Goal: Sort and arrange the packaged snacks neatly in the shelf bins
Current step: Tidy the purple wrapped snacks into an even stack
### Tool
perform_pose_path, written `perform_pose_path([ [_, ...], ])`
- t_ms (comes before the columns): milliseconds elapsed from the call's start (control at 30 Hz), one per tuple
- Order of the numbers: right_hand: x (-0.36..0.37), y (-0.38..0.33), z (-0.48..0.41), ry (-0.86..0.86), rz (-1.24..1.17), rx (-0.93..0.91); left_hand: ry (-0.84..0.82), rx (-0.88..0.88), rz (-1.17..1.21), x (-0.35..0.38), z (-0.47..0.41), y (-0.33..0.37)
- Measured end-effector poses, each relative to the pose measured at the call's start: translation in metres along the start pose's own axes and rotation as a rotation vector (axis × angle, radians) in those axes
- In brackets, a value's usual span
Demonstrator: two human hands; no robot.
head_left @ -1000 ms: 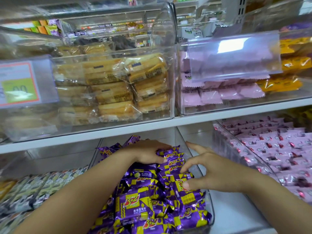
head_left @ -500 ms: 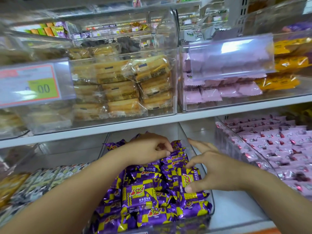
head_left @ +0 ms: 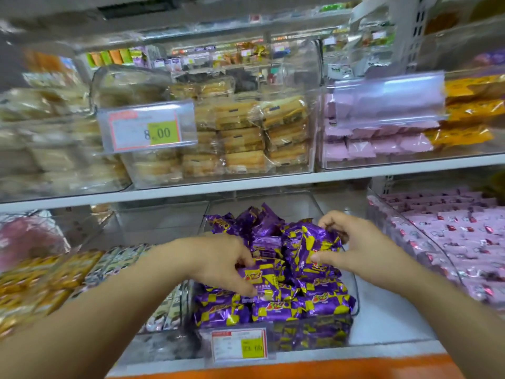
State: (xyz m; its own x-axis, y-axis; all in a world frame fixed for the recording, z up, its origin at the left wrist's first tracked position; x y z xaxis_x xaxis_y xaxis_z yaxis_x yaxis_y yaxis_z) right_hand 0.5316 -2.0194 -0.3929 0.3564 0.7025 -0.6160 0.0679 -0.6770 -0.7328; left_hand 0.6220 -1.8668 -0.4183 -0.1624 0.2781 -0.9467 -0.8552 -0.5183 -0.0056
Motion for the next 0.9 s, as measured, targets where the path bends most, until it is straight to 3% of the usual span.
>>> perform_pose_path([
  [67,0.001,0.0,0.004,-0.005,-0.021,0.008,0.022,-0.02,-0.031,0.003,0.003,0.0],
  [267,-0.001,-0.002,0.012,-0.02,0.001,-0.017,0.12,0.032,0.258,-0.01,0.008,-0.002],
  [533,-0.004,-0.013,0.017,-0.07,-0.138,-0.071,0.735,0.112,0.328,-0.058,0.016,0.022],
  [633,-0.001,-0.013,0.015,-0.038,-0.108,-0.113,0.753,0.129,0.487,-0.052,0.013,0.034],
  [800,-0.009,-0.011,0.011,0.095,0.003,-0.131,0.62,0.145,0.732,-0.038,0.002,0.035],
  [900,-0.004,-0.013,0.011,0.107,-0.009,-0.134,0.581,0.197,0.589,-0.031,-0.003,0.044],
])
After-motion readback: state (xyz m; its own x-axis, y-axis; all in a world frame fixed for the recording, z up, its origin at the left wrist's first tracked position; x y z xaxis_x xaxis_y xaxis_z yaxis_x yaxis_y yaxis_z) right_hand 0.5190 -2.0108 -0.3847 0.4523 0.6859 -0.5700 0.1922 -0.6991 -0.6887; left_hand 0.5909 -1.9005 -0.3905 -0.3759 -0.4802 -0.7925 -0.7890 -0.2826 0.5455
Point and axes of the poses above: each hand's wrist, its own z-axis away from the middle knuckle, its own x-axis out of the palm, y = z × x, the point moved 10 cm from there along -z, towards the middle knuckle, and after that the axes turned 1 degree about x, right-handed, at the moved point
